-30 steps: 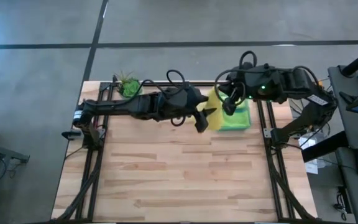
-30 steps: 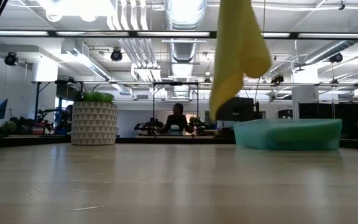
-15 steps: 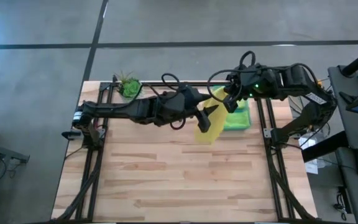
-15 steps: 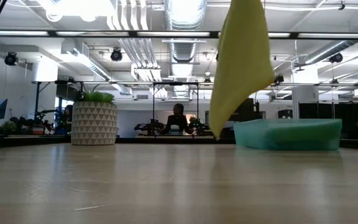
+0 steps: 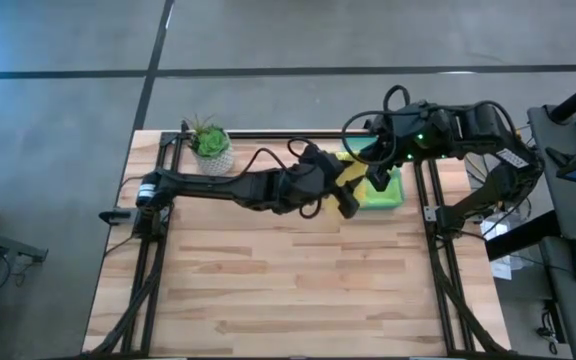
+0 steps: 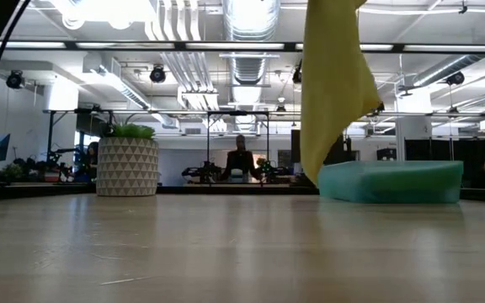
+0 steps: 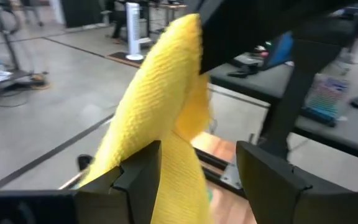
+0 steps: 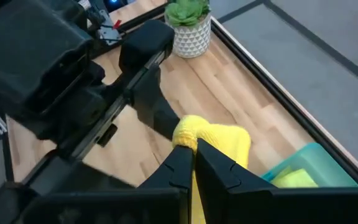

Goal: Fold microfiber towels
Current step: Fold the yellow towel

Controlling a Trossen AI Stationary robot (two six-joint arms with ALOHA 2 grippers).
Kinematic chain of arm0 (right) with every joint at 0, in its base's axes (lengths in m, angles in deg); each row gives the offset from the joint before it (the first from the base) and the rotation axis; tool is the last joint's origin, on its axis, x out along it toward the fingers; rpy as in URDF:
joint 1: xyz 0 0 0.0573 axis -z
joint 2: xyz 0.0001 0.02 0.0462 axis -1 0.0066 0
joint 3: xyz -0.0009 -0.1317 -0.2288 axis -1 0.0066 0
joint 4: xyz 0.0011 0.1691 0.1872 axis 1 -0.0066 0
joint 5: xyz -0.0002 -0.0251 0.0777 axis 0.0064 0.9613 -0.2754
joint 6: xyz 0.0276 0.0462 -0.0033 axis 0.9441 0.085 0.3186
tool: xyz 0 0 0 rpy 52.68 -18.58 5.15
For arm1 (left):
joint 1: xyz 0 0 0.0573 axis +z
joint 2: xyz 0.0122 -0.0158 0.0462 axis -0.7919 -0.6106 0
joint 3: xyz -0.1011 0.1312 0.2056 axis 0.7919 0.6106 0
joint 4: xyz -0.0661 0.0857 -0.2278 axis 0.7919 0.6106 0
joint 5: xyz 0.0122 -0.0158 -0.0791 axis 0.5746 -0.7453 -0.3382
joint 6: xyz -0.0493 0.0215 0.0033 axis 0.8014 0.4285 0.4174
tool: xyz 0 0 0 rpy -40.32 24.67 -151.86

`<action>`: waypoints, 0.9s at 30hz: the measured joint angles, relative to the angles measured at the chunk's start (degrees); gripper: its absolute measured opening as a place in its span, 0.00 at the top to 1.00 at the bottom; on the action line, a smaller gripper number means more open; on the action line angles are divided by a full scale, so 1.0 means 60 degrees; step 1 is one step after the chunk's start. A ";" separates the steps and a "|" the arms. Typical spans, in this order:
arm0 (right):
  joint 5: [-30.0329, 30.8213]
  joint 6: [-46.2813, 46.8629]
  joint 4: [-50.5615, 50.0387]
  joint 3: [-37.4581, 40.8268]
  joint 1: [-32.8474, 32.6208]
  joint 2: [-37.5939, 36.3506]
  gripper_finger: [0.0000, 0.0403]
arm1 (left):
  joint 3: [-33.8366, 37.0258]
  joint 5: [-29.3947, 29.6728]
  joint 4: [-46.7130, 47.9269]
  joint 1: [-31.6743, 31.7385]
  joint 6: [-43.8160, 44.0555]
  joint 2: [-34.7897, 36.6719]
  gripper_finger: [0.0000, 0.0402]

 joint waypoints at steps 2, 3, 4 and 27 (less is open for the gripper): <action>-0.0280 0.0000 0.0002 -0.0042 0.0004 0.0000 0.98 | 0.0010 0.0326 -0.0023 0.0004 0.0001 -0.0001 0.52; -0.0468 0.0014 0.0004 -0.0056 0.0004 0.0000 0.98 | 0.0010 0.0440 -0.0051 0.0007 0.0001 -0.0001 0.52; -0.0620 0.0024 0.0003 -0.0071 0.0002 0.0000 0.98 | 0.0010 0.0518 -0.0094 0.0022 0.0005 0.0002 0.52; -0.0846 0.0430 -0.0059 -0.0141 -0.0018 -0.0868 0.98 | -0.0041 -0.0057 0.0298 0.0046 -0.0078 0.0199 0.52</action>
